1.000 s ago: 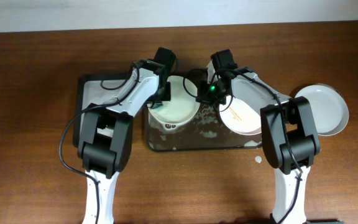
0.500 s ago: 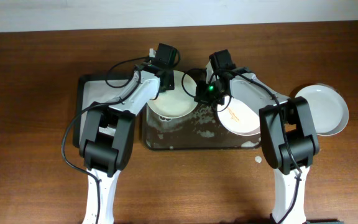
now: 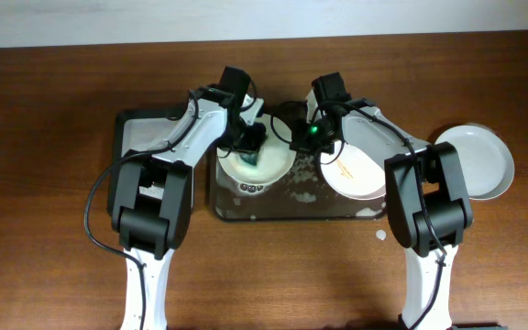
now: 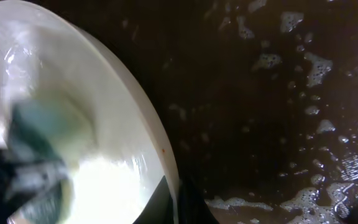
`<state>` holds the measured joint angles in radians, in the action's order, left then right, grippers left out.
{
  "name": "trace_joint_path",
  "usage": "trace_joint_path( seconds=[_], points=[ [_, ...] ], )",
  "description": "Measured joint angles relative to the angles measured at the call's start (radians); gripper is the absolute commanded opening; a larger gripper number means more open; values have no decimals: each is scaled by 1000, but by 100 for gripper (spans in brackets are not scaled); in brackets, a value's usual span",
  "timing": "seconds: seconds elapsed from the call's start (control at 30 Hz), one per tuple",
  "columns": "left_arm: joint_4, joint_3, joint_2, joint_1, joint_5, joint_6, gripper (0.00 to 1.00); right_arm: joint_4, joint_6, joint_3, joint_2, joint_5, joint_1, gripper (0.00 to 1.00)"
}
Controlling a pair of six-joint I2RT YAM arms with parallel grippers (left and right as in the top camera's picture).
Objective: Clean dirty plates on tray and stack at the side
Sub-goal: 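Keep scrubbing the plate's inner surface with the left-gripper sponge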
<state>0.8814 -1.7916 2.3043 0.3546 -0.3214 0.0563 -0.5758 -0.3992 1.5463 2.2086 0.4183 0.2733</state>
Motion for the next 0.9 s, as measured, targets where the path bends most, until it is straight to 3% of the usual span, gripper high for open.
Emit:
trace_joint_path(
  seconds=[0.23,0.43,0.57,0.7,0.9],
  points=[
    [36,12,0,8,-84,-121,1,-2,10,0,0,-1,0,4],
    [9,14,0,11,-27,-103,1,-2,6,0,0,-2,0,4],
    [13,8,-11,46,132,-10,1,-1,5,0,0,-2,0,4],
    [6,3,-16,56,414,95,1,-1,5,0,0,-2,0,4],
    [-38,8,-10,56,612,176,1,-1,5,0,0,-2,0,4]
  ],
)
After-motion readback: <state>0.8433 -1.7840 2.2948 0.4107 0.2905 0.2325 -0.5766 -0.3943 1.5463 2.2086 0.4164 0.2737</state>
